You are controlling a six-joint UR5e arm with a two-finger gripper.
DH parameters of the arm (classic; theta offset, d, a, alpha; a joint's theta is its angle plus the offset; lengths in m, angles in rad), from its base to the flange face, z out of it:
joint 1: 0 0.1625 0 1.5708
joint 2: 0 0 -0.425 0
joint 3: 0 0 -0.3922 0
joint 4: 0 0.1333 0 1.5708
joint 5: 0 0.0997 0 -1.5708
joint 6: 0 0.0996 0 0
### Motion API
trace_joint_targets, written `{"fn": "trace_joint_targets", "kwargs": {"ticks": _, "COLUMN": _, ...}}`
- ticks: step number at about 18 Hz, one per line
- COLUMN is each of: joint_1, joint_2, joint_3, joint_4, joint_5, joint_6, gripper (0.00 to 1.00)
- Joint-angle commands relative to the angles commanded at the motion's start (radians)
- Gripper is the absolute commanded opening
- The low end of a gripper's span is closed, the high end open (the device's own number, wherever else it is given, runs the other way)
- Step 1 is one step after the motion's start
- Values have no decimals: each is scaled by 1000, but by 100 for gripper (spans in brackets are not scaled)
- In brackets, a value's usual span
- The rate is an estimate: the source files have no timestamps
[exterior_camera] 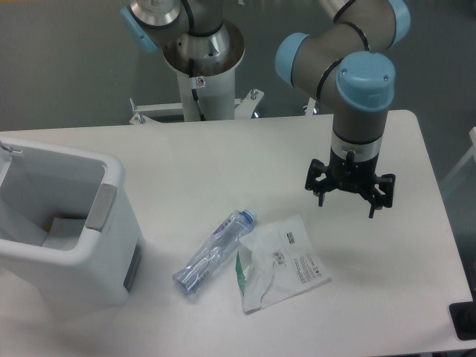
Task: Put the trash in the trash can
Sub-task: 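Move the gripper down toward the white paper packet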
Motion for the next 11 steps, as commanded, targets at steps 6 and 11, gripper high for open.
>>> {"fn": "trace_joint_targets", "kwargs": {"ticks": 6, "joint_1": -5, "joint_2": 0, "joint_3": -9, "joint_4": 0, "joint_5": 5, "joint_6": -5, "gripper": 100}}
{"fn": "trace_joint_targets", "kwargs": {"ticks": 11, "joint_1": -32, "joint_2": -15, "joint_3": -64, "joint_4": 89, "joint_5": -2, "joint_6": -77, "gripper": 100}}
